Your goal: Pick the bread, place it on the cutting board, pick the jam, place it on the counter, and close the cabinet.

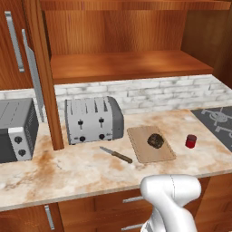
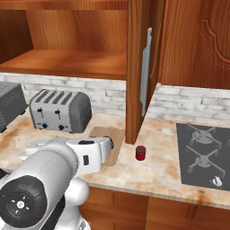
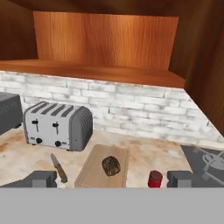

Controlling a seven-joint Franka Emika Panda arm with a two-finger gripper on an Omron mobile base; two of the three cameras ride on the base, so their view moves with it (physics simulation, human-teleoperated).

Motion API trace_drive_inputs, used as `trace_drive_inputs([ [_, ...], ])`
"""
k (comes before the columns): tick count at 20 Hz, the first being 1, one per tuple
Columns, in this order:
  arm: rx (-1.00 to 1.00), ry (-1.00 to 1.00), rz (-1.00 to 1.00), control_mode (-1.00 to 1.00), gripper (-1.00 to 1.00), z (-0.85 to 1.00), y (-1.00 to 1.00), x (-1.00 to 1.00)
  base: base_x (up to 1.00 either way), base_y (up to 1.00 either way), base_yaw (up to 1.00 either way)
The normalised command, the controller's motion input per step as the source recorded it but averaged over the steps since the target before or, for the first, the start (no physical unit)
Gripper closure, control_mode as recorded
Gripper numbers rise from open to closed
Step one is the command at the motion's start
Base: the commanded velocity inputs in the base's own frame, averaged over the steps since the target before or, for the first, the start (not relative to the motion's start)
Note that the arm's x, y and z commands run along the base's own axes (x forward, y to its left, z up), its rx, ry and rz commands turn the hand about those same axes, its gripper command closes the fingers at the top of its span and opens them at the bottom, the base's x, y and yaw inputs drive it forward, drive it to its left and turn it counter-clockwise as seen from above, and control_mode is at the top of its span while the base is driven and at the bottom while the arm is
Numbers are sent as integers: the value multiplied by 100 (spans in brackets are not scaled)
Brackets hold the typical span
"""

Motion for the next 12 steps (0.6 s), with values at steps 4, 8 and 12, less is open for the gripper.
trace_drive_inputs([
  [4, -1, -10, 0, -100, -100, 0, 0, -46, 0, 0, 0],
  [8, -3, -11, 0, -100, -100, 0, 0, -25, 0, 0, 0],
  [12, -3, -13, 0, -100, -100, 0, 0, -9, 0, 0, 0],
])
